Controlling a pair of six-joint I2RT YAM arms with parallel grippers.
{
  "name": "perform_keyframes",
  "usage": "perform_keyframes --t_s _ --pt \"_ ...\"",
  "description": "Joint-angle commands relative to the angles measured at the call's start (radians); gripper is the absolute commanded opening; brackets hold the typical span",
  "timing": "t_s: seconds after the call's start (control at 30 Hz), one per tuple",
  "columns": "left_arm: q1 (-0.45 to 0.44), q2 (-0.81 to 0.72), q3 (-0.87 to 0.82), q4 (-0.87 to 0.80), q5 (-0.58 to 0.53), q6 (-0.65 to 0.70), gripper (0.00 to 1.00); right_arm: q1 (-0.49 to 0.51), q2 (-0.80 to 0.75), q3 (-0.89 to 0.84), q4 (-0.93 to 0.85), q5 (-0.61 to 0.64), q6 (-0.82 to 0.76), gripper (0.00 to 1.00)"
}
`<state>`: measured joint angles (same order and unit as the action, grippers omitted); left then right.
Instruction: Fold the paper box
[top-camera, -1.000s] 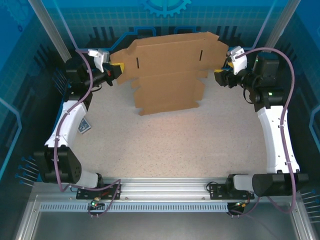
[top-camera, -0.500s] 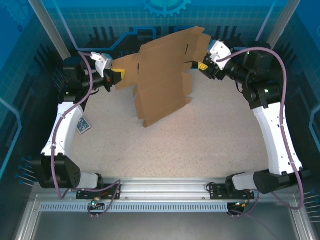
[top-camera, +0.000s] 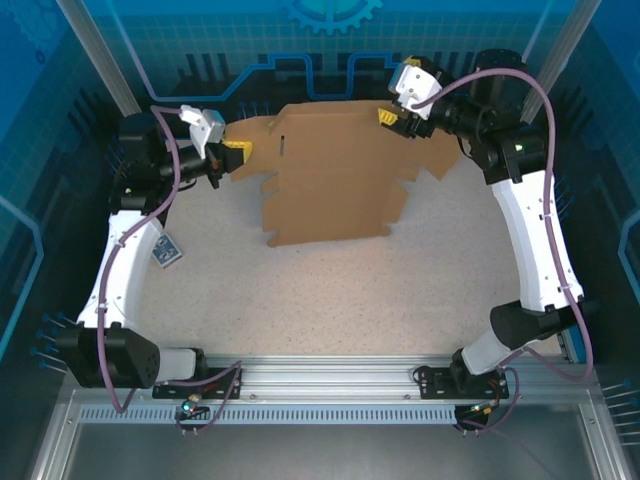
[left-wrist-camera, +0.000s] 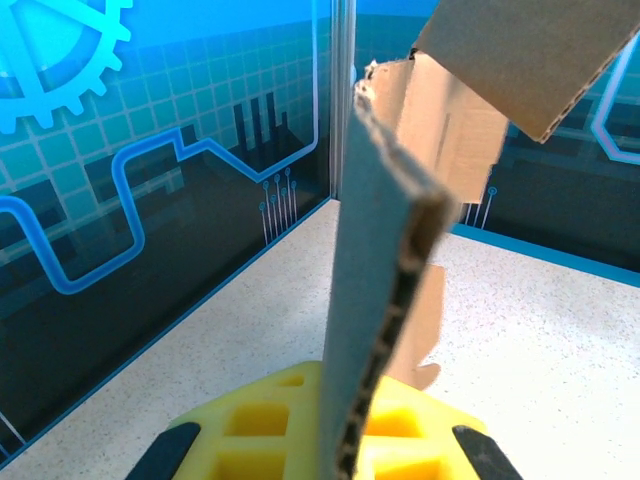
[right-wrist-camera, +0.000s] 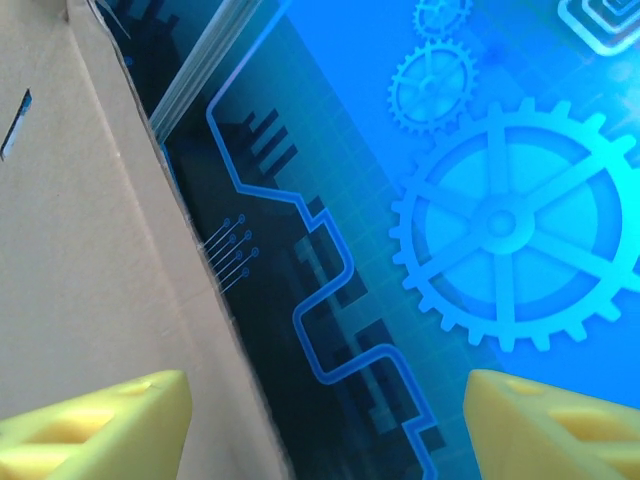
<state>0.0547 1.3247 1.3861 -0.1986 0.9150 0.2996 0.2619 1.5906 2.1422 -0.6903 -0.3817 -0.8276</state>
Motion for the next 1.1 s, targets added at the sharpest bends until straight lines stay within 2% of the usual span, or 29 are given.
perform_keyframes --t_s 0.0,0.17,0.4,0.47,0.8,0.97,1.07 --pt "-0.007 -0.015 0.047 -0.003 0.042 0.032 0.00 0.011 0.037 0.068 -0.139 -0.078 -0.072 0.71" --pt "-0.013 -0.011 0.055 -0.004 0.041 0.031 0.00 0.018 0.074 0.111 -0.253 -0.137 -0.118 0.65" --pt "-0.019 -0.009 0.059 -0.006 0.032 0.033 0.00 0.029 0.098 0.139 -0.321 -0.136 -0.140 0.41" --pt "-0.022 -0.005 0.059 -0.008 0.024 0.035 0.00 0.032 0.100 0.142 -0.326 -0.132 -0.143 0.38" --pt "-0.031 0.002 0.065 -0.033 0.006 0.052 0.00 0.033 0.088 0.142 -0.336 -0.138 -0.130 0.38" --pt "-0.037 0.004 0.067 -0.040 0.000 0.056 0.00 0.034 0.079 0.140 -0.323 -0.144 -0.114 0.44" --pt "-0.039 0.002 0.067 -0.045 -0.004 0.062 0.00 0.031 0.075 0.140 -0.321 -0.141 -0.103 0.43"
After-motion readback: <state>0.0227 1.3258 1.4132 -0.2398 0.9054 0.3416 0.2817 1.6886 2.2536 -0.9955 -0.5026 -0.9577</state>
